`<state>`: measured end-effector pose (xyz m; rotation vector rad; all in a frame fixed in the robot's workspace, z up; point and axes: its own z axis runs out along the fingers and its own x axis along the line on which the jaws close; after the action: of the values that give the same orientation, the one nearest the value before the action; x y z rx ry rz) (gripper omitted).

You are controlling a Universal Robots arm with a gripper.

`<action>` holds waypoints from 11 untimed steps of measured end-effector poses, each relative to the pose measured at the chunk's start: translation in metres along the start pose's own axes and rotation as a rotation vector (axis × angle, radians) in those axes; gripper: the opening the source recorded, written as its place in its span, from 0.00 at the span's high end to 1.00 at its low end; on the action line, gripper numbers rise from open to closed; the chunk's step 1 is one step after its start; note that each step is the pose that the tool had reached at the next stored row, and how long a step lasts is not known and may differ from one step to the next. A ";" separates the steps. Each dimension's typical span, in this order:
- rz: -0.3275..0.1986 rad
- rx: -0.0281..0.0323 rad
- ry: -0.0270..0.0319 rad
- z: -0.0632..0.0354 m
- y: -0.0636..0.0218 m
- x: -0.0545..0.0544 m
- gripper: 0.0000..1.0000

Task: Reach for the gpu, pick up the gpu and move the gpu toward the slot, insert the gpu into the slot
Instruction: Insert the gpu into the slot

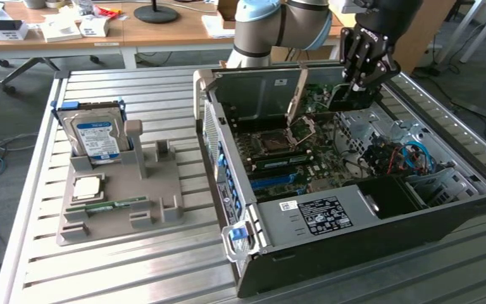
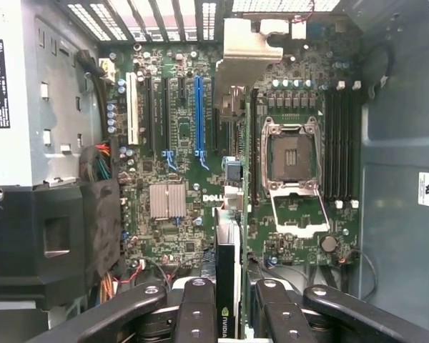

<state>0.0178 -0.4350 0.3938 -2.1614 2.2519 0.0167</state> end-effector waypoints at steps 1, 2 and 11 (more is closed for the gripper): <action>0.000 0.0000 -0.0001 0.0017 0.0000 0.000 0.74; 0.000 -0.0001 0.0001 0.0032 0.0001 0.000 0.74; 0.000 -0.0050 0.0003 0.0176 0.0002 0.000 0.74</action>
<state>0.0177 -0.4350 0.3762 -2.1638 2.2547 0.0219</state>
